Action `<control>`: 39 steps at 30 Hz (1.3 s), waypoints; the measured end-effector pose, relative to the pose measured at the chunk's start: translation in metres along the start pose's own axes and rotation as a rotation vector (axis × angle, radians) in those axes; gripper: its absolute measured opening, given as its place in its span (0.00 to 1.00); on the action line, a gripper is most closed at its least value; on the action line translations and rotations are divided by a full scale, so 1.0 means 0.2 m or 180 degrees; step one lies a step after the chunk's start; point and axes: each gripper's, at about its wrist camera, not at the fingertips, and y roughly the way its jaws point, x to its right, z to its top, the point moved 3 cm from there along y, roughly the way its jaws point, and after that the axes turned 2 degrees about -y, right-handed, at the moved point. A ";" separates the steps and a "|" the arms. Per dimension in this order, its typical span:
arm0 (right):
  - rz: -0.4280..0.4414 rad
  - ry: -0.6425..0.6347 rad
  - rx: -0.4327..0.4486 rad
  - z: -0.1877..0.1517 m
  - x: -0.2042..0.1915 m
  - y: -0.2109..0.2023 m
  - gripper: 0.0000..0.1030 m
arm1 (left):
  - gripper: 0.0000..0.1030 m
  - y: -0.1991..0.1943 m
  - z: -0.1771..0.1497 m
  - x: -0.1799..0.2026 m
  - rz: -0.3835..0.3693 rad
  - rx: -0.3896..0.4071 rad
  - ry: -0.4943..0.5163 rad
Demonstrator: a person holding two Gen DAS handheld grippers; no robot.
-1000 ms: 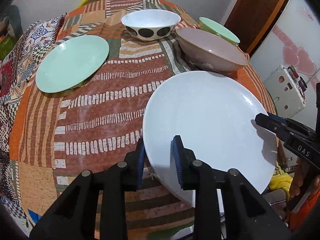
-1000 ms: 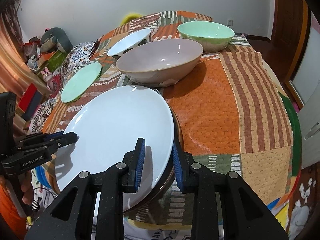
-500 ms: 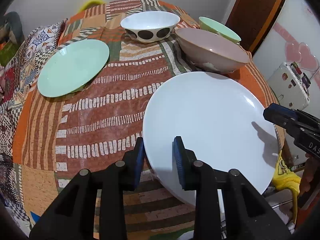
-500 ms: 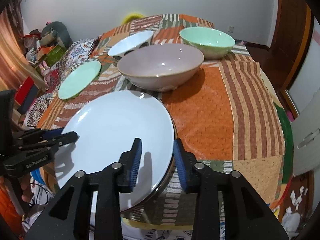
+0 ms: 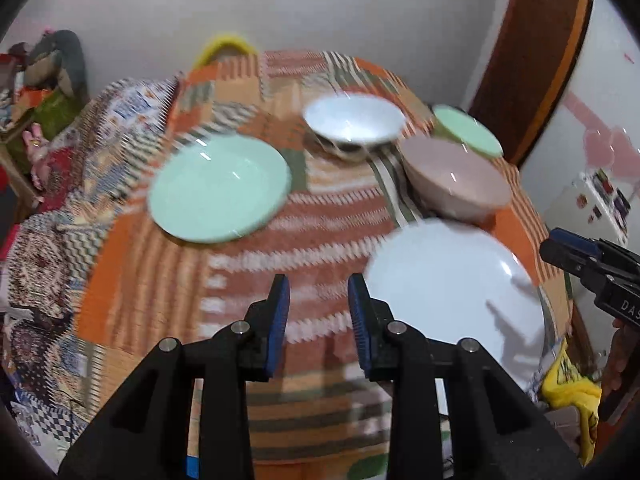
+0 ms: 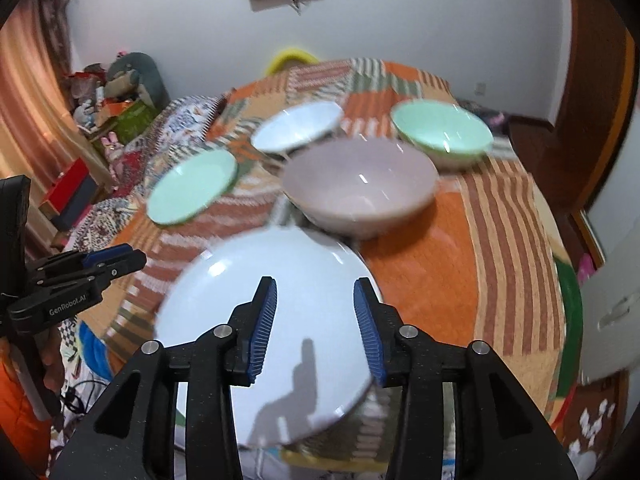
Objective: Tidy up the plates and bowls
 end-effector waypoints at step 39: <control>0.0547 -0.0761 -0.0557 0.56 -0.59 0.94 0.36 | 0.31 0.59 0.35 -1.00 0.0408 -0.0094 -0.0597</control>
